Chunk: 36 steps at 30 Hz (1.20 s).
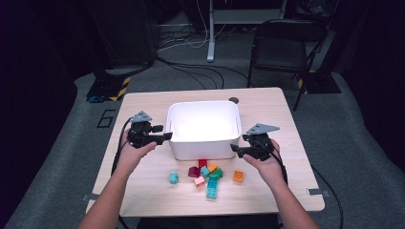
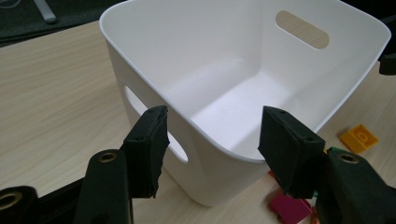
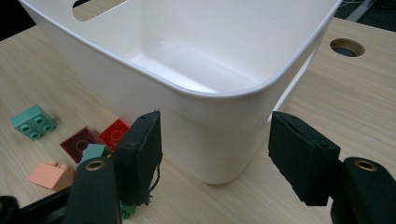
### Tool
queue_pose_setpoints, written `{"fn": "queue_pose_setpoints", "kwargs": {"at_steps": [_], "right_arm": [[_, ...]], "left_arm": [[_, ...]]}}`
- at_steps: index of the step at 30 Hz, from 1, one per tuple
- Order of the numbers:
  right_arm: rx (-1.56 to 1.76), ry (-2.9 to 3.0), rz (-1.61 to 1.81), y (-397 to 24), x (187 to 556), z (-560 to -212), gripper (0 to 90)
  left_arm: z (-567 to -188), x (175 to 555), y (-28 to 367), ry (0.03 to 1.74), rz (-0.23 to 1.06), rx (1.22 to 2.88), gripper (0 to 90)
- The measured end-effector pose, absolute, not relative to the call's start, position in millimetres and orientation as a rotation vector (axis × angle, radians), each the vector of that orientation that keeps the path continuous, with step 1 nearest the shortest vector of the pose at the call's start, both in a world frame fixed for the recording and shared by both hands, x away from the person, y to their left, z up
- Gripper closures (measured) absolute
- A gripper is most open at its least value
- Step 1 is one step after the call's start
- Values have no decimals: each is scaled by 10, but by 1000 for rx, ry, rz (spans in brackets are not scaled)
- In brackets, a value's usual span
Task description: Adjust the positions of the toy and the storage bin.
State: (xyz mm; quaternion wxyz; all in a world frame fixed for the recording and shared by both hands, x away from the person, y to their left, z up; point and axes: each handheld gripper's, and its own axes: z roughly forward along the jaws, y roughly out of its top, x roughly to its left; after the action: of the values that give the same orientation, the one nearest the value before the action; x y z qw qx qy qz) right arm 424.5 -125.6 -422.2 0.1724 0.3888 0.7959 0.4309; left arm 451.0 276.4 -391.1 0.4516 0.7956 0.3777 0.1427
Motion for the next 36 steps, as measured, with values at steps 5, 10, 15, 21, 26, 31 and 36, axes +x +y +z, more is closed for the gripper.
{"fn": "queue_pose_setpoints", "kwargs": {"at_steps": [5,10,15,21,26,31,36], "right_arm": [[1111,2249,1202,-1338,4183,-4197,351],[1139,2229,1231,-1435,4117,-4186,374],[1152,2221,1238,-1516,4036,-4176,382],[1162,2218,1259,-1579,3957,-4188,394],[1166,2240,1261,-1608,3879,-4235,415],[1114,2286,1265,-1611,3842,-4334,430],[1079,2315,1267,-1589,3816,-4456,448]], "left_arm": [[-3883,4441,2870,923,402,1954,420],[-3934,4416,2980,953,390,1917,425],[-3940,4315,3065,970,395,1879,425],[-3885,4230,3106,978,412,1891,428],[-3849,4157,3105,966,397,1886,425],[-3833,4094,3091,952,395,1884,419],[-3800,4069,3061,933,390,1877,409]]}}
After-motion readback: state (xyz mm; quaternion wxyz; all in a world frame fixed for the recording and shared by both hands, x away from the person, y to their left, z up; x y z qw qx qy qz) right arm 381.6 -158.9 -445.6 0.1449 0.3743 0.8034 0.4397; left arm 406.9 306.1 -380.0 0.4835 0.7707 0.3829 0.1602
